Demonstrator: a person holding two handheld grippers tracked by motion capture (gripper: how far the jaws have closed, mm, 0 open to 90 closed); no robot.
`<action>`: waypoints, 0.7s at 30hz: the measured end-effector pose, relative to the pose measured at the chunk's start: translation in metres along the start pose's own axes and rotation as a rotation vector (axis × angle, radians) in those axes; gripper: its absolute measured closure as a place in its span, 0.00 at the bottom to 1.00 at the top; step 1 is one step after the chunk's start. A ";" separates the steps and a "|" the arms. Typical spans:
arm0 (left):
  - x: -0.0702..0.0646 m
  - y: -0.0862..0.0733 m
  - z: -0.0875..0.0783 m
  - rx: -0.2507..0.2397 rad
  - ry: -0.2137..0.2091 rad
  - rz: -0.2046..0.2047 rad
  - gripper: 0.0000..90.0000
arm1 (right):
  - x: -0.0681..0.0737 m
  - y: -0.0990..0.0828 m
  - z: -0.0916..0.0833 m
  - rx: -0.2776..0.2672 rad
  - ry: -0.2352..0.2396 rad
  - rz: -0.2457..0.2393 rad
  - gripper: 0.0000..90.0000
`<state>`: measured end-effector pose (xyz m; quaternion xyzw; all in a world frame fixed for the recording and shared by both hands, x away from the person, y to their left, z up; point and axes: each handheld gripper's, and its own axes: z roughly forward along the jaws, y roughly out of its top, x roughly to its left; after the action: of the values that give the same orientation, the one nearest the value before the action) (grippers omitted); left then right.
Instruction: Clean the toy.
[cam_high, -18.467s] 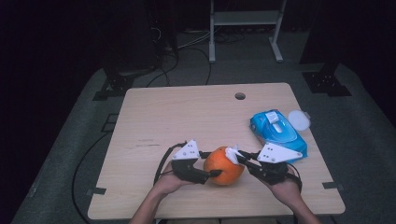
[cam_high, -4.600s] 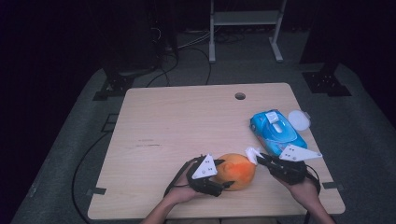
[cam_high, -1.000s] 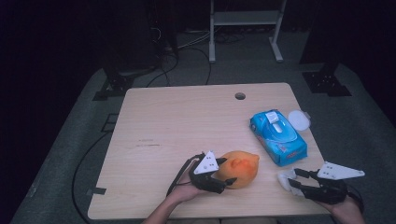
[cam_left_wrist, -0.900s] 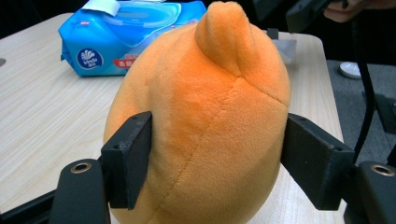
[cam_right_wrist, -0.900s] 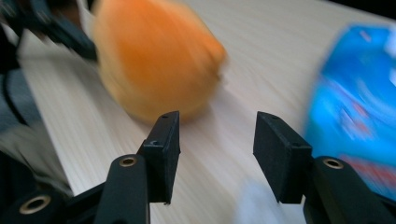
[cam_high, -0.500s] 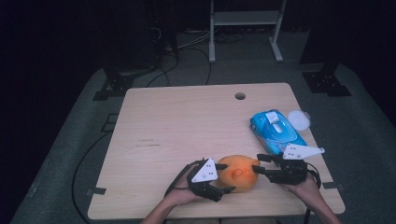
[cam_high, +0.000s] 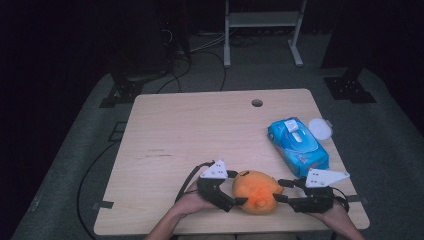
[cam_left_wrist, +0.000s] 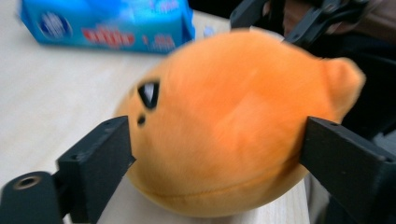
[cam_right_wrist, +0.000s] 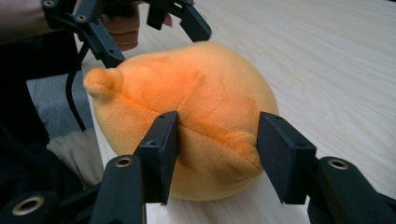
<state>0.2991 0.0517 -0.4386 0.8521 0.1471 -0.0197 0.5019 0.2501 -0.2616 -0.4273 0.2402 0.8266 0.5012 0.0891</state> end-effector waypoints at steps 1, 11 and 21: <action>0.002 -0.001 0.002 0.006 -0.018 -0.028 0.09 | 0.001 -0.001 0.000 0.007 0.001 0.000 0.52; -0.011 0.000 -0.004 -0.065 -0.046 0.023 0.42 | 0.012 -0.003 0.003 0.003 -0.021 -0.043 0.80; 0.002 0.016 -0.035 -0.134 0.136 0.133 0.40 | 0.003 0.032 0.023 -0.077 -0.105 -0.124 0.80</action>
<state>0.3015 0.0752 -0.4076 0.8240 0.1250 0.0817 0.5466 0.2662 -0.2298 -0.4100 0.2109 0.8142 0.5128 0.1723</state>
